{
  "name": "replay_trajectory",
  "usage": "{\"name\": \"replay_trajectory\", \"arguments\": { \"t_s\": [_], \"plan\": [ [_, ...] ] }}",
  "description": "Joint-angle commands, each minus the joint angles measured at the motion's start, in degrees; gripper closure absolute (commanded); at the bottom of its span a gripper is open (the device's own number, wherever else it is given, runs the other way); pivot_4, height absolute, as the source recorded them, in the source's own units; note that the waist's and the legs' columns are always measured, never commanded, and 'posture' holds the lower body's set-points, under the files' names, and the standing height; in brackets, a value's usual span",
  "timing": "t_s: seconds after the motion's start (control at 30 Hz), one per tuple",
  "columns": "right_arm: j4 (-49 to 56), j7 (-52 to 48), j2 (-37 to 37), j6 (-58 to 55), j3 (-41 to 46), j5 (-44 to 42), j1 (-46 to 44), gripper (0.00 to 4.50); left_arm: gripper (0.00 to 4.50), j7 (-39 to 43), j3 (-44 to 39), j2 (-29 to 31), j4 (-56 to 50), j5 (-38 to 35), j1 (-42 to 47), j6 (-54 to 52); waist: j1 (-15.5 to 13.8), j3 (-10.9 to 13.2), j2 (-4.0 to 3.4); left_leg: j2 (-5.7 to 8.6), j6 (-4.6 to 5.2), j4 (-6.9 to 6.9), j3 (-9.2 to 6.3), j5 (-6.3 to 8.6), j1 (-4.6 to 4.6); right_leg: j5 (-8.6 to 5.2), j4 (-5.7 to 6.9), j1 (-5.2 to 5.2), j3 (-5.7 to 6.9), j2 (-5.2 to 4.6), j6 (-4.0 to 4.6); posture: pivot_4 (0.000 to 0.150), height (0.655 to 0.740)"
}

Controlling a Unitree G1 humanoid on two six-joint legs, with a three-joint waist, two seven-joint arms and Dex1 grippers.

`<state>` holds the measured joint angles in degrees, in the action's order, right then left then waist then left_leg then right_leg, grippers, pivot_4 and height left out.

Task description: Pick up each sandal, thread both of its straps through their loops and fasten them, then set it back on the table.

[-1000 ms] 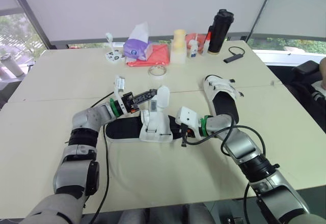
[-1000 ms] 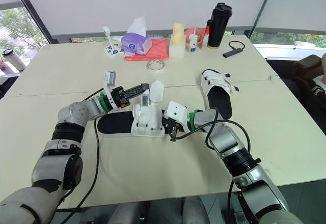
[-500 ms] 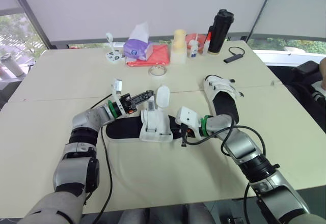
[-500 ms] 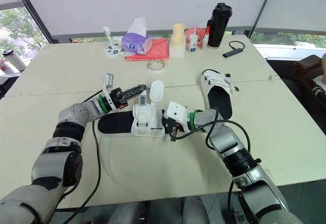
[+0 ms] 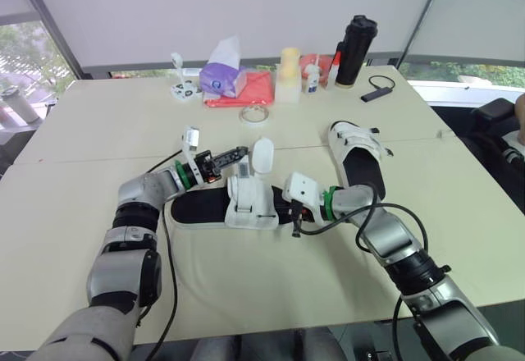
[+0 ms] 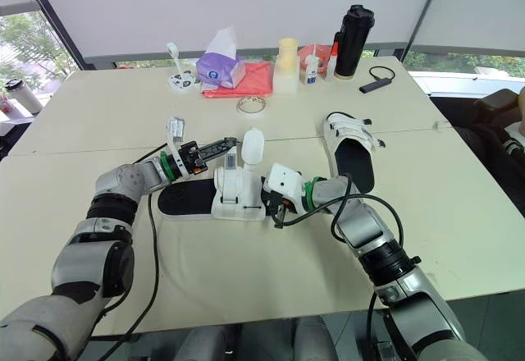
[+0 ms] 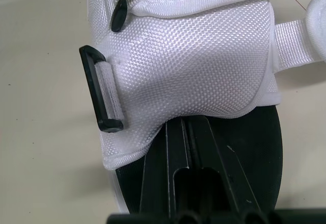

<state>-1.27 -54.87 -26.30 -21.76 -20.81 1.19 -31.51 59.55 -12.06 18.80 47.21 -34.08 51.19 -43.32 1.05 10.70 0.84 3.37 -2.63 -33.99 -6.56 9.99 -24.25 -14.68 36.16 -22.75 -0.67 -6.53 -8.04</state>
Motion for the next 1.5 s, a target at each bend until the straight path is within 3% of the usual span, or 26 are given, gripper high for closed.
{"name": "replay_trajectory", "arguments": {
  "t_s": [0.03, 0.3, 0.4, 0.63, 0.67, 1.0, 1.33, 1.43, 1.5],
  "plan": [
    [-1.1, -0.8, -0.9, -1.8, -2.2, 1.2, 2.0, 4.5, 4.46, -1.8, -0.8, 0.1, -0.4, 0.1, 0.3, -2.4, 0.0, 0.0, 0.0, 0.0, 0.0, 0.0, 0.0, 0.0, 0.0, 0.0, 0.0, 0.0, 0.0, 0.0, 0.0, 0.15, 0.74],
    [-1.7, -0.8, -0.7, -1.5, -2.4, 1.4, 1.8, 4.5, 4.46, -9.8, -4.2, 0.0, -1.7, -1.6, -5.0, -10.8, 0.0, 0.0, 0.0, 0.0, 0.0, 0.01, -0.01, 0.0, 0.11, -0.01, 0.0, 0.1, 0.0, 0.0, -0.02, 0.15, 0.74],
    [-1.7, -0.8, -0.7, -1.5, -2.4, 1.4, 1.7, 4.5, 3.52, -11.6, -6.2, 0.2, -3.7, -3.4, -6.1, -13.5, 0.0, 0.0, 0.02, 0.0, 0.0, 0.01, -0.03, 0.0, 0.17, -0.01, 0.0, 0.16, 0.01, 0.0, -0.02, 0.15, 0.74],
    [-1.9, -1.0, -0.7, -1.3, -2.4, 1.5, 1.6, 4.5, 0.13, -14.6, -7.9, -0.1, -8.7, -5.5, -9.0, -16.0, 0.0, -0.2, -0.02, -0.01, -0.03, 0.09, -0.02, 0.02, 0.66, -0.02, -0.01, 0.62, 0.0, -0.01, -0.01, 0.15, 0.74],
    [-1.9, -1.0, -0.7, -1.3, -2.4, 1.5, 1.6, 4.5, 0.06, -15.1, -8.4, -0.1, -9.1, -5.8, -9.0, -15.9, 0.0, -0.2, -0.03, -0.02, -0.06, 0.1, -0.02, 0.05, 0.83, -0.03, -0.01, 0.77, 0.0, -0.01, 0.0, 0.15, 0.74],
    [-2.0, -0.9, -0.5, -1.3, -2.5, 1.6, 1.6, 4.5, 0.06, -16.0, -12.2, 4.4, -6.5, -7.1, -2.7, -9.5, 0.2, -0.2, 0.03, -0.07, -0.13, 0.11, -0.01, 0.08, 0.82, -0.12, -0.03, 0.68, 0.01, 0.0, 0.19, 0.15, 0.74],
    [-2.5, -0.8, 0.0, -1.0, -2.5, 1.8, 1.5, 4.5, 0.06, -2.5, -3.7, 7.3, -20.7, -7.8, -3.3, -10.9, 0.1, -0.2, 0.14, -0.07, -0.12, 0.19, 0.03, 0.08, 0.69, -0.03, -0.07, 0.56, -0.01, -0.01, 0.02, 0.15, 0.74],
    [-2.5, -0.8, 0.0, -0.9, -2.5, 1.8, 1.5, 4.5, 0.96, 0.3, 0.3, 7.4, -22.1, -5.6, -4.1, -8.7, 0.1, -0.2, 0.14, -0.07, -0.11, 0.21, 0.04, 0.07, 0.69, -0.03, -0.07, 0.54, -0.02, -0.01, 0.03, 0.15, 0.74],
    [-2.5, -0.7, 0.1, -0.9, -2.5, 1.8, 1.4, 4.5, 1.98, 1.6, 1.6, 7.3, -21.9, -4.8, -4.3, -7.5, 0.1, -0.2, 0.15, -0.07, -0.11, 0.22, 0.05, 0.07, 0.69, -0.03, -0.07, 0.54, -0.03, -0.01, 0.03, 0.15, 0.74]
  ]
}}
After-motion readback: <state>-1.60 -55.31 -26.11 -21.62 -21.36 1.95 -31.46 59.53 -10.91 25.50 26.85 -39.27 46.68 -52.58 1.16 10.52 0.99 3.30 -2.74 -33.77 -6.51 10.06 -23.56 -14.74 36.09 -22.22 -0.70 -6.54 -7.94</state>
